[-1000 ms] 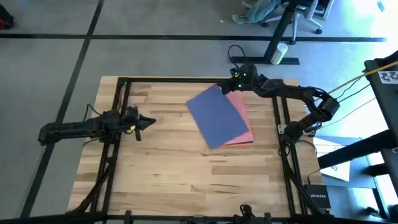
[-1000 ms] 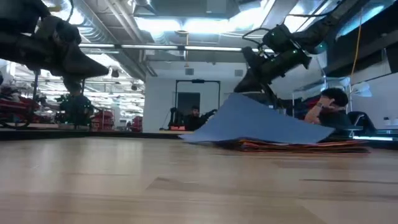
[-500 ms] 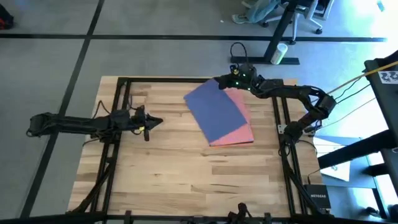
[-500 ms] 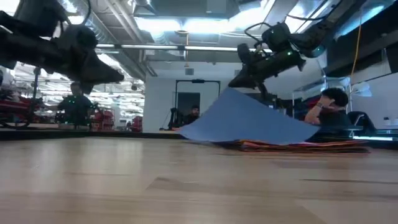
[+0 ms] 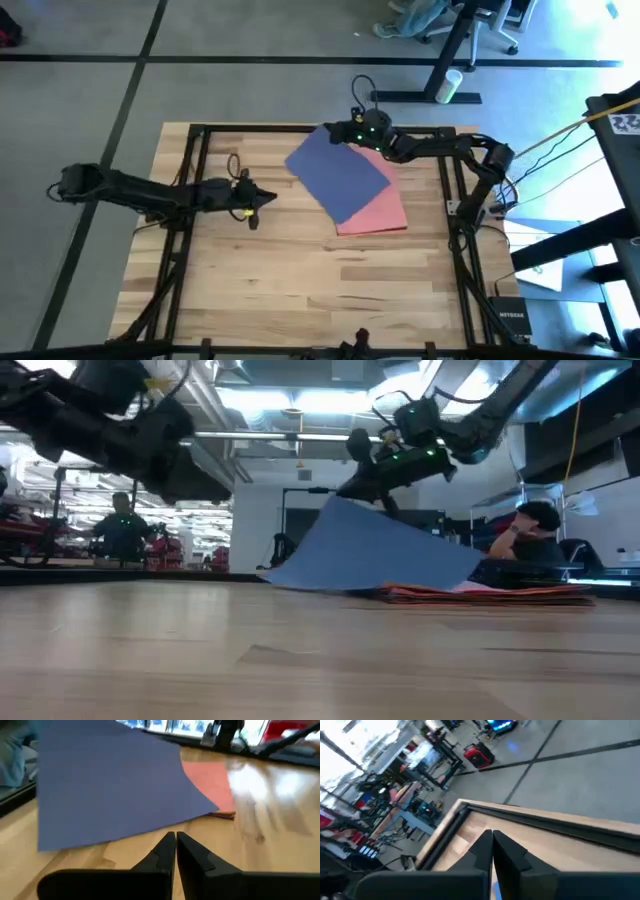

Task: Organize paper
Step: Move the violet paper to the top left of the table

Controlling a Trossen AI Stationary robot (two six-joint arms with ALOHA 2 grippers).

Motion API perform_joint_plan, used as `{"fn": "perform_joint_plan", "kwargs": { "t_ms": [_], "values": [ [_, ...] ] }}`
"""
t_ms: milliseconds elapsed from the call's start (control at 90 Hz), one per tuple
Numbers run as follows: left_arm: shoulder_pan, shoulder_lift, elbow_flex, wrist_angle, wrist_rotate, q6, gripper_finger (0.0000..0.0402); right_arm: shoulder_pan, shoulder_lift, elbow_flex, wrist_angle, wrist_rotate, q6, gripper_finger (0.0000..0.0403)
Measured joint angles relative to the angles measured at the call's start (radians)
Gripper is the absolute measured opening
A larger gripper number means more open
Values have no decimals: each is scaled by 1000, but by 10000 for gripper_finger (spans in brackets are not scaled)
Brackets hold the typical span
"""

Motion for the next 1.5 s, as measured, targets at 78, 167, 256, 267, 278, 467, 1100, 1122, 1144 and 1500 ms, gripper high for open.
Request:
{"fn": "perform_joint_plan", "kwargs": {
  "t_ms": [78,167,256,267,278,467,1100,1122,1144,1500],
  "values": [
    [-11,73,42,0,-34,23,0,5,19,62,-62,-13,-27,0],
    [-22,158,85,8,-61,39,0,11,34,121,-122,-20,-57,0],
    [-27,247,121,64,-69,46,0,11,36,157,-149,-20,-78,0],
    [-28,258,126,69,-69,46,0,11,36,160,-151,-20,-78,0],
    [-29,270,130,74,-69,46,0,11,36,163,-152,-20,-79,0],
    [-29,447,210,140,-141,49,0,11,36,178,-171,-53,-101,0],
    [-89,785,389,174,-188,81,0,8,36,179,-245,-106,-204,64],
    [-89,793,393,174,-188,81,0,8,36,179,-245,-110,-214,65],
    [-88,802,397,174,-188,81,0,8,36,179,-246,-115,-226,65],
    [-95,876,441,111,-203,91,0,8,34,179,-339,-189,-344,6]
  ]
}}
